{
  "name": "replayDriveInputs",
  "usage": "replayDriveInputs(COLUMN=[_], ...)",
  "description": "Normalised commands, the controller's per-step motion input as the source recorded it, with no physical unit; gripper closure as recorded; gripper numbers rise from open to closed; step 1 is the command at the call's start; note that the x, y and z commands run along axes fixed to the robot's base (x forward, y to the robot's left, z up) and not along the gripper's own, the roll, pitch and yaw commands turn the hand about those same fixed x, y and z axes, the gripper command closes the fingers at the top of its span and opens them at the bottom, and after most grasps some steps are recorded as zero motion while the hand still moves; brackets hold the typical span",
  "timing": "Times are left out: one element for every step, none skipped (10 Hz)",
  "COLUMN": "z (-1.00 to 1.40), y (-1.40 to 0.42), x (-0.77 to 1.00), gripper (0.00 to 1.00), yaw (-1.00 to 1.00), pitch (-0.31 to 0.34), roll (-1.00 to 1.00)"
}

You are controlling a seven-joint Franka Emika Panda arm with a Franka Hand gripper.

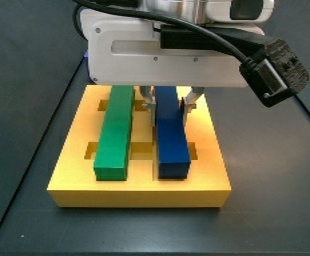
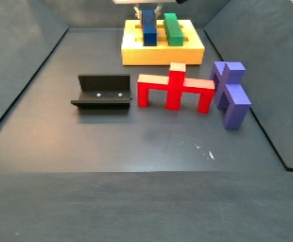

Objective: Pick up the blue object. Move up. Move to above the board. Insert the blue object.
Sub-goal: Insert the blue object.

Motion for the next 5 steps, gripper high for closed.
replayDriveInputs(z=[-0.06, -0.06, -0.06, -0.09, -0.17], y=[0.0, 0.0, 0.0, -0.04, -0.06], x=[0.0, 0.0, 0.0, 0.0, 0.0], gripper=[1.0, 1.0, 1.0, 1.0, 1.0], yaw=[-0.19, -0.21, -0.22, -0.19, -0.07], pitch=[0.129, 0.14, 0.144, 0.126, 0.067], roll=[0.14, 0.15, 0.15, 0.15, 0.1])
